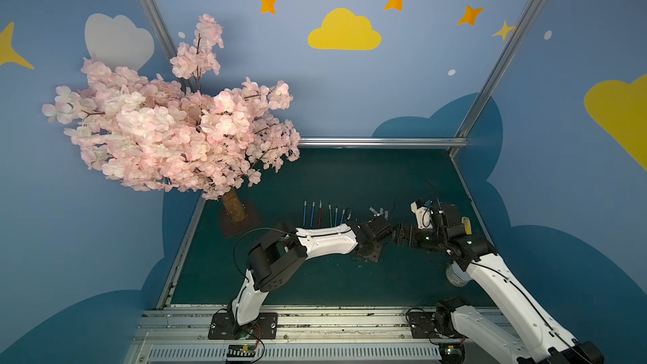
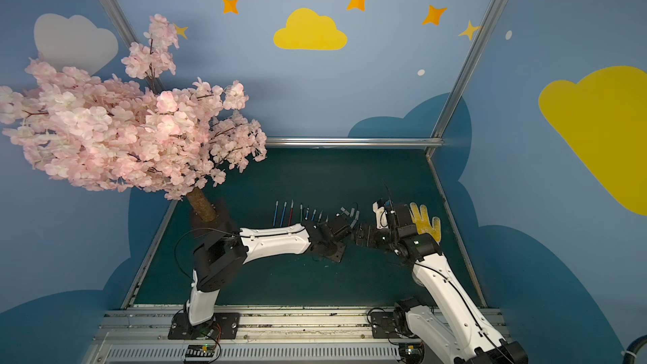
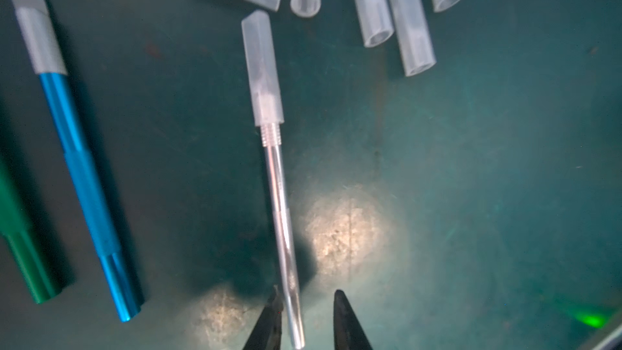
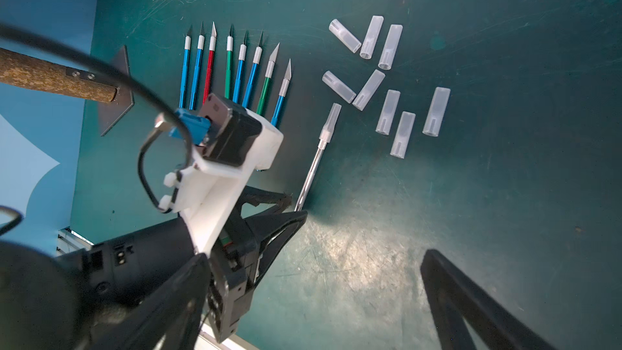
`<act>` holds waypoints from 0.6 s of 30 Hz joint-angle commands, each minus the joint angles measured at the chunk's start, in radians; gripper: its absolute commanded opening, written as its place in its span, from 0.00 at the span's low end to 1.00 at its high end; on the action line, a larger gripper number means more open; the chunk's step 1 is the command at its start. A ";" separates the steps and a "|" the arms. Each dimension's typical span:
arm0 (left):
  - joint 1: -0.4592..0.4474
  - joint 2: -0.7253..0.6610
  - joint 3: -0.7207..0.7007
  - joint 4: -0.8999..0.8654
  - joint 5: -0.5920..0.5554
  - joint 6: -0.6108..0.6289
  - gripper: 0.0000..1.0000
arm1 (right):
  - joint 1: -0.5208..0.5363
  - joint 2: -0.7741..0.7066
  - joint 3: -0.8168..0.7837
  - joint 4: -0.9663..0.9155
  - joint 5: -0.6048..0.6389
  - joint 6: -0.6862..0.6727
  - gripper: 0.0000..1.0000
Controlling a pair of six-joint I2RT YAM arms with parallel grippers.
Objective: Remove protective caps from carving knives
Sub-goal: Pick up the carving knife from the center of the board.
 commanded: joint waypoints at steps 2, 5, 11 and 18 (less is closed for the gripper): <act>-0.003 0.026 0.029 -0.049 -0.031 0.019 0.26 | -0.006 -0.019 -0.011 -0.020 0.013 0.001 0.98; -0.003 0.042 0.047 -0.070 -0.047 0.021 0.25 | -0.005 -0.024 -0.015 -0.023 0.013 0.001 0.98; -0.003 0.064 0.067 -0.105 -0.060 0.031 0.23 | -0.006 -0.036 -0.021 -0.025 0.014 0.003 0.98; -0.003 0.092 0.104 -0.159 -0.073 0.044 0.21 | -0.006 -0.045 -0.019 -0.027 0.019 0.004 0.98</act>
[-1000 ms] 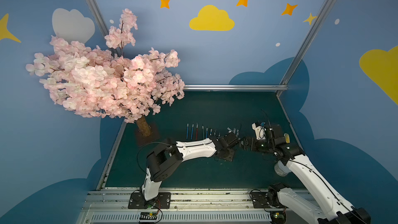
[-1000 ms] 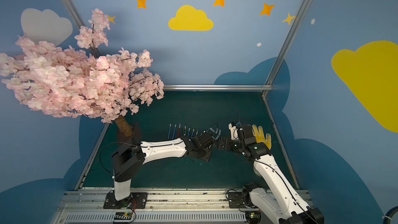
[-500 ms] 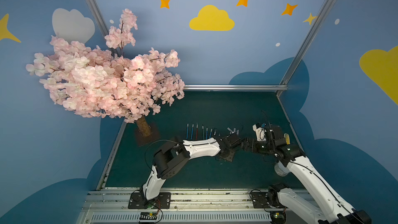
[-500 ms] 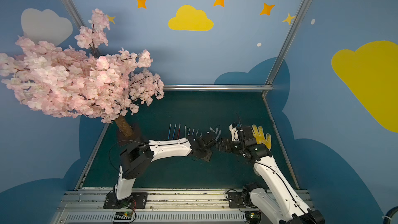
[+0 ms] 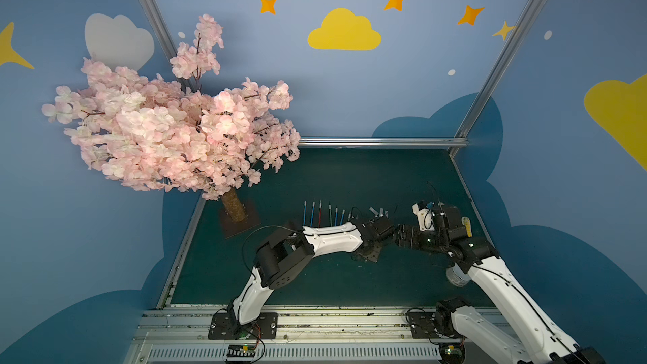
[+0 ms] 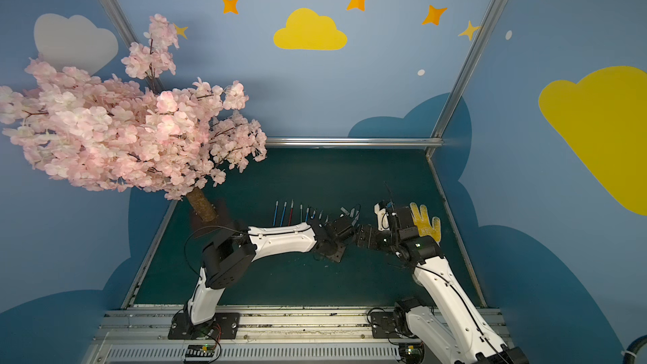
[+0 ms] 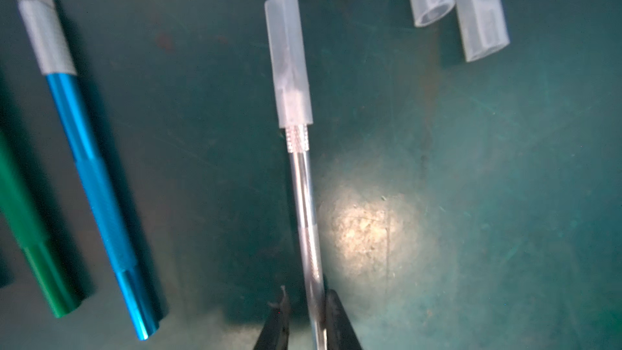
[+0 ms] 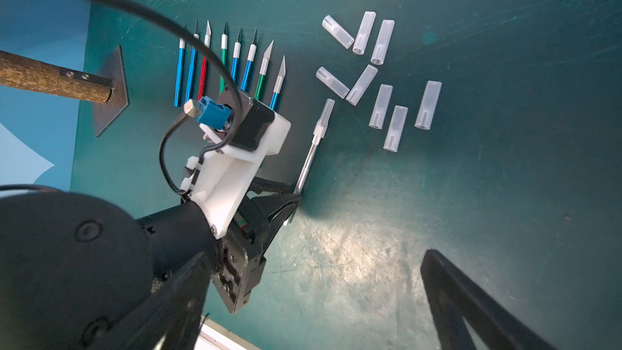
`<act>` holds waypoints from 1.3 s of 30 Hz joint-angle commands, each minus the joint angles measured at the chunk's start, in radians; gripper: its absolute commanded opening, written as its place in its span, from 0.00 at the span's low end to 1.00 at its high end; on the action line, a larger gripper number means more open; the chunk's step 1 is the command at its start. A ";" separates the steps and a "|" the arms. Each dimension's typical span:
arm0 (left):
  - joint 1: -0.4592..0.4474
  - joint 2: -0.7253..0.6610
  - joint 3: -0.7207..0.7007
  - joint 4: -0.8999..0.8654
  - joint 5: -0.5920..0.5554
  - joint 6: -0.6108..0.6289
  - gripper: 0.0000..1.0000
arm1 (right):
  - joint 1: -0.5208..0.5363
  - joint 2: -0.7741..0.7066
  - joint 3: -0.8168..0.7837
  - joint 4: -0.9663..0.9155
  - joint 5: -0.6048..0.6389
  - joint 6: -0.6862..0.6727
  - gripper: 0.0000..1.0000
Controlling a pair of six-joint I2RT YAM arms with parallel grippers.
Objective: Remove protective caps from carving knives
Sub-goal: Pick up the carving knife from the center of the board.
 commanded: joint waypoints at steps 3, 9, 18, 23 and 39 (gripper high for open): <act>-0.004 0.037 0.048 -0.092 -0.027 0.030 0.21 | -0.001 -0.018 -0.008 -0.011 0.009 0.003 0.98; -0.006 0.064 0.086 -0.149 -0.053 0.058 0.20 | -0.002 -0.024 -0.015 -0.010 0.010 0.007 0.98; -0.014 0.094 0.109 -0.196 -0.084 0.090 0.19 | -0.002 -0.035 -0.018 -0.014 0.014 0.012 0.98; -0.018 0.099 0.109 -0.198 -0.088 0.094 0.17 | -0.002 -0.042 -0.021 -0.022 0.015 0.014 0.98; -0.018 0.026 0.053 -0.118 -0.050 0.068 0.10 | -0.002 -0.063 -0.035 -0.024 0.012 0.033 0.98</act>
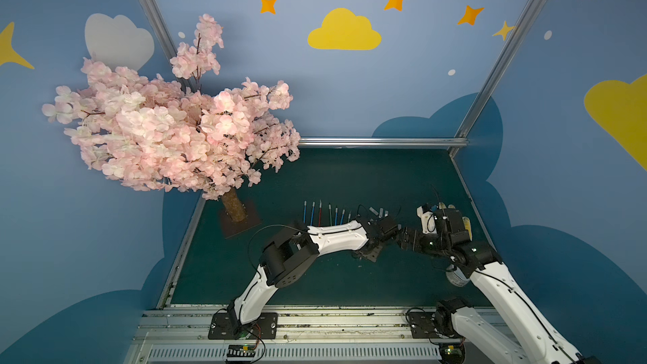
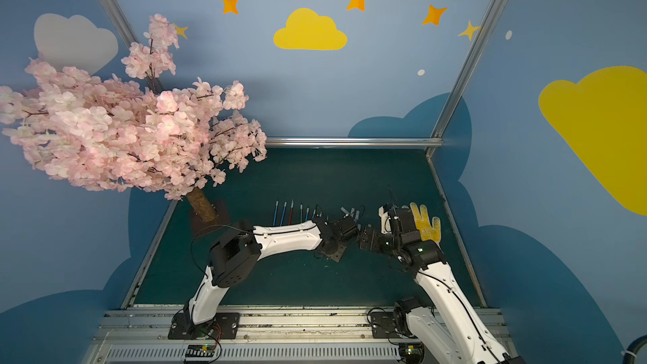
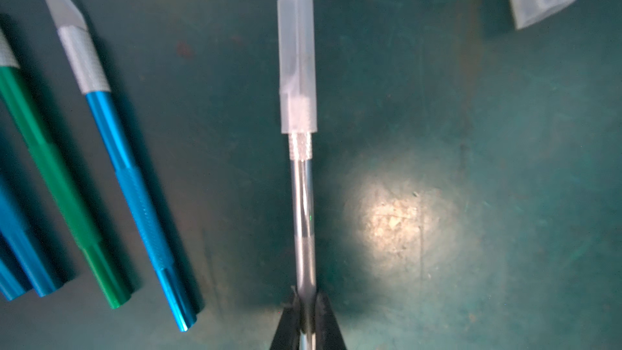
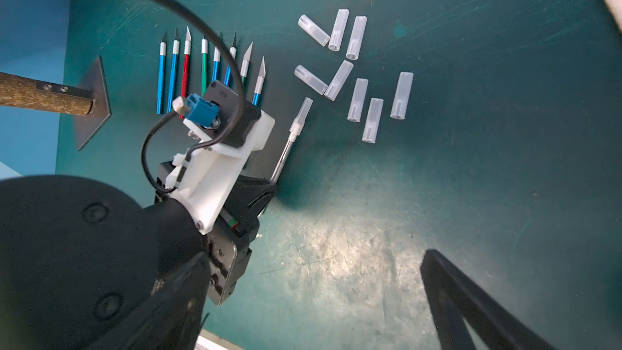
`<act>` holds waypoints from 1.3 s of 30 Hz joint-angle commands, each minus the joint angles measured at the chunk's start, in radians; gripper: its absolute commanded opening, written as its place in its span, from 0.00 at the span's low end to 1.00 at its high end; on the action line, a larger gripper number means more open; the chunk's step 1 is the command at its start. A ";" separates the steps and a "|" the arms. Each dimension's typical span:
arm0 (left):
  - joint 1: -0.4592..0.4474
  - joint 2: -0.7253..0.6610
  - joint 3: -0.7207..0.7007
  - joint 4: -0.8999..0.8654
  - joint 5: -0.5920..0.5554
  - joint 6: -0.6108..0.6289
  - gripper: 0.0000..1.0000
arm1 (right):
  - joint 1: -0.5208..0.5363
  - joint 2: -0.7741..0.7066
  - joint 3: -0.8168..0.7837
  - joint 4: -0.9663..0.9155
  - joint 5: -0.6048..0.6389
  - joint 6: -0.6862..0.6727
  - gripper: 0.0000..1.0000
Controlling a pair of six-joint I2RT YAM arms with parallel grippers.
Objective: Remove protective caps from carving knives
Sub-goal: Pick up the carving knife from the center of the board.
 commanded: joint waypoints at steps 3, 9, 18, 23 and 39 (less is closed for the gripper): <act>-0.007 -0.049 -0.050 0.027 0.023 -0.006 0.09 | 0.004 -0.014 -0.009 0.014 -0.032 0.016 0.98; -0.007 -0.110 -0.097 0.075 0.036 -0.020 0.09 | 0.003 0.001 -0.044 0.038 -0.031 0.068 0.98; -0.007 -0.234 -0.249 0.243 0.120 -0.043 0.09 | 0.003 0.044 -0.057 0.136 -0.069 0.187 0.91; -0.008 -0.303 -0.341 0.340 0.157 -0.047 0.08 | 0.003 0.092 -0.061 0.196 -0.070 0.237 0.79; -0.032 -0.354 -0.424 0.429 0.169 -0.025 0.07 | 0.059 0.317 0.031 0.315 -0.040 0.322 0.55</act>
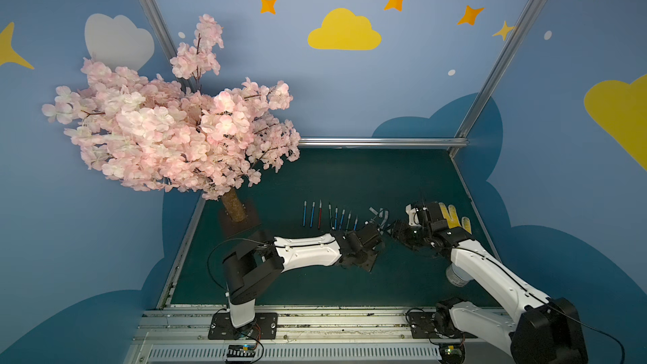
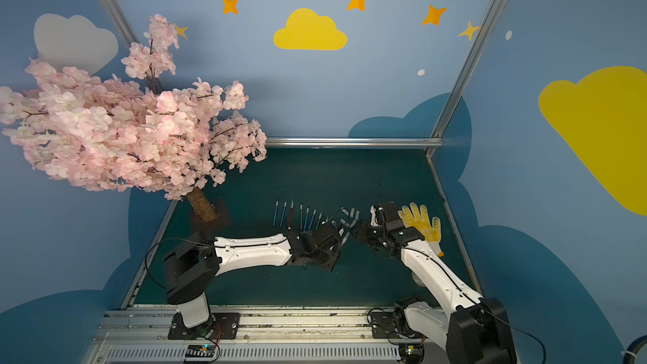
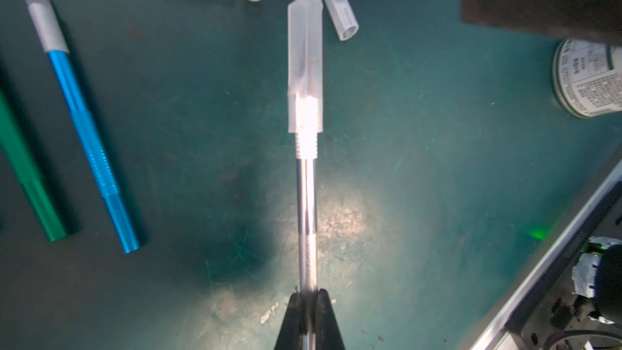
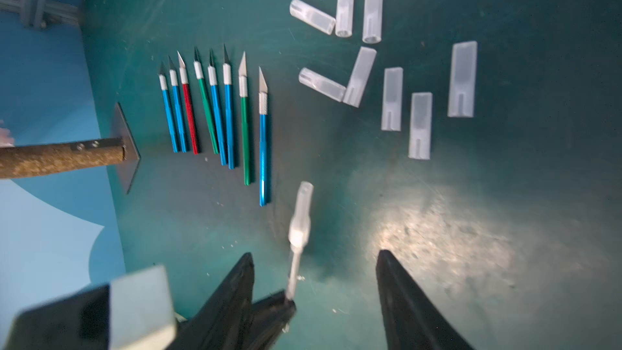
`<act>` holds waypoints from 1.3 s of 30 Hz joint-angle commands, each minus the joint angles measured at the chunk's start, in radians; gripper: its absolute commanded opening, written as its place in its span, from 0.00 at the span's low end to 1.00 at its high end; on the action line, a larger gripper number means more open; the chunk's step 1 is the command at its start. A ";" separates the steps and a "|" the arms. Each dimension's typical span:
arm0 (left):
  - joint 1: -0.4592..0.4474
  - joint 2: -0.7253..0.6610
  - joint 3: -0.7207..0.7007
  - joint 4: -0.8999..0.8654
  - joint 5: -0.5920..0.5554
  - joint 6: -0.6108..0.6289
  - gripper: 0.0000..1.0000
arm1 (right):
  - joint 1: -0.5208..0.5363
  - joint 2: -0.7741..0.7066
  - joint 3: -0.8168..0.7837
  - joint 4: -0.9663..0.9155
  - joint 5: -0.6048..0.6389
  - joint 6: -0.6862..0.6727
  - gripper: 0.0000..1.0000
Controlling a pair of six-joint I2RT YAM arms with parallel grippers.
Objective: Remove protective caps from carving knives
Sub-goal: Pick up the carving knife from the center of the board, then remove the protective sleeve from the carving knife.
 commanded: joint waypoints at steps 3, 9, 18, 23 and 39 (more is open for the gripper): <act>-0.007 -0.029 -0.006 0.019 0.006 0.003 0.07 | 0.015 0.075 0.071 0.041 -0.001 0.020 0.50; -0.006 -0.037 -0.010 0.012 0.000 0.001 0.06 | 0.026 0.148 0.113 0.031 0.007 0.017 0.41; -0.007 -0.044 -0.012 0.014 -0.002 -0.003 0.06 | 0.043 0.181 0.112 0.049 0.019 0.030 0.36; -0.007 -0.045 -0.010 0.012 -0.003 -0.004 0.06 | 0.049 0.192 0.108 0.059 0.020 0.034 0.33; -0.007 -0.060 -0.018 0.015 -0.012 -0.013 0.06 | 0.059 0.215 0.095 0.072 0.028 0.043 0.27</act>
